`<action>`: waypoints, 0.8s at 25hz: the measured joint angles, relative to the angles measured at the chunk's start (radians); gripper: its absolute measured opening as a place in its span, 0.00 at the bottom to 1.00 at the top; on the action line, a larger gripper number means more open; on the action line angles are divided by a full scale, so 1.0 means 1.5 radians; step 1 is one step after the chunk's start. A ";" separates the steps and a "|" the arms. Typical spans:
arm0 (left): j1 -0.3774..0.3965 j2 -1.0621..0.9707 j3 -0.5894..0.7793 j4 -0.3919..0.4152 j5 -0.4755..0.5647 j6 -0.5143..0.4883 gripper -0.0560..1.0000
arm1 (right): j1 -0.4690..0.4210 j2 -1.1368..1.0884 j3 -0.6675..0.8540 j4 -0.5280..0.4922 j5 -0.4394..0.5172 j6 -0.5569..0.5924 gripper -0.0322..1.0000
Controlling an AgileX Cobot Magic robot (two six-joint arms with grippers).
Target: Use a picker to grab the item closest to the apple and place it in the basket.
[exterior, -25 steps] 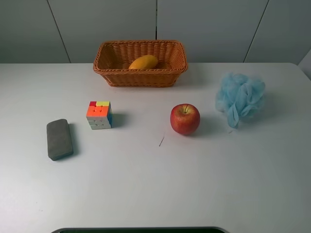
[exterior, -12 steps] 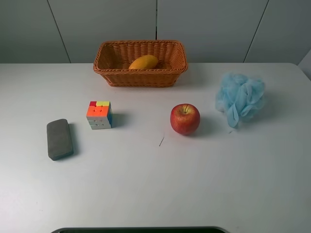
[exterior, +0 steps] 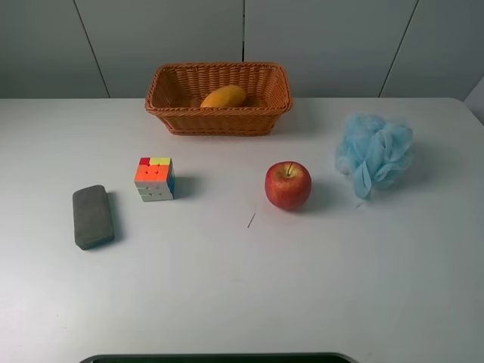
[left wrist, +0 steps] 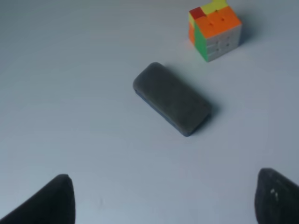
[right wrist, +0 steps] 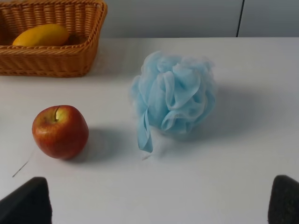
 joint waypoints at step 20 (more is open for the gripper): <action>0.146 -0.136 0.028 -0.054 -0.028 0.030 0.75 | 0.000 0.000 0.000 0.000 0.000 0.000 0.71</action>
